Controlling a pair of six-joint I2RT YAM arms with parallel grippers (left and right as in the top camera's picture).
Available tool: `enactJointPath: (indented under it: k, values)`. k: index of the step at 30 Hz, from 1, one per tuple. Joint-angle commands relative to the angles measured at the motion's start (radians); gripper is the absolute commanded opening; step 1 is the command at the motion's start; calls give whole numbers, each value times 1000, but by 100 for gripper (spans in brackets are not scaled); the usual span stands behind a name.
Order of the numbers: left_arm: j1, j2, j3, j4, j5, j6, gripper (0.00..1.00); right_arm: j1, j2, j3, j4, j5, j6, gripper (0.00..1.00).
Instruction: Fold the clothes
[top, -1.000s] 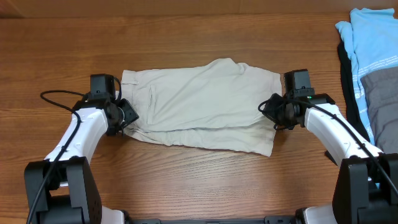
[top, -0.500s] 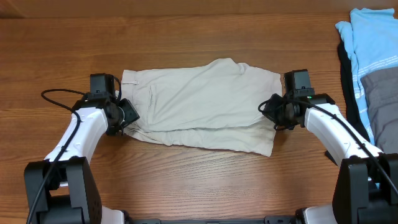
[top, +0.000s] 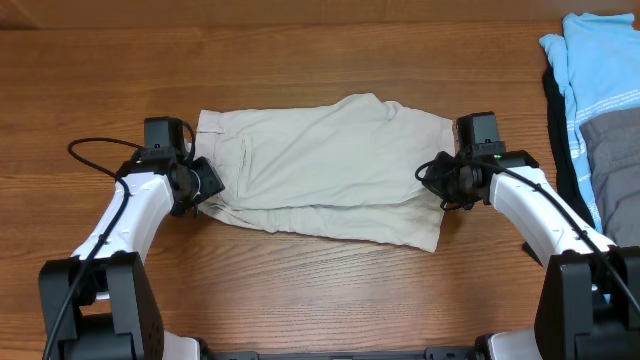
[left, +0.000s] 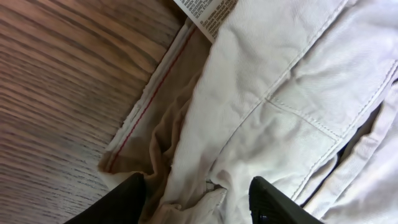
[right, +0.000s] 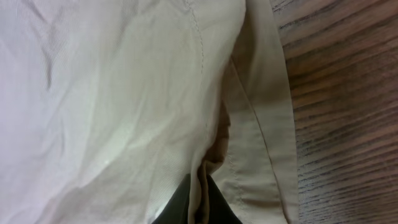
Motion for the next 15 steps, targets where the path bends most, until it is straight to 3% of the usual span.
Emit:
enactJointPath:
  k: [1,7,15]
  values:
    - [-3,5,41,-7,26,31,58,-5,-20,21,-3,10,-5,7]
    - [-3,5,135,-103,23,42,59,-5,-20,21,-23,17,-5,10]
    - [-19,15,140,-109,22,46,63,-5,-20,21,-24,17,-5,10]
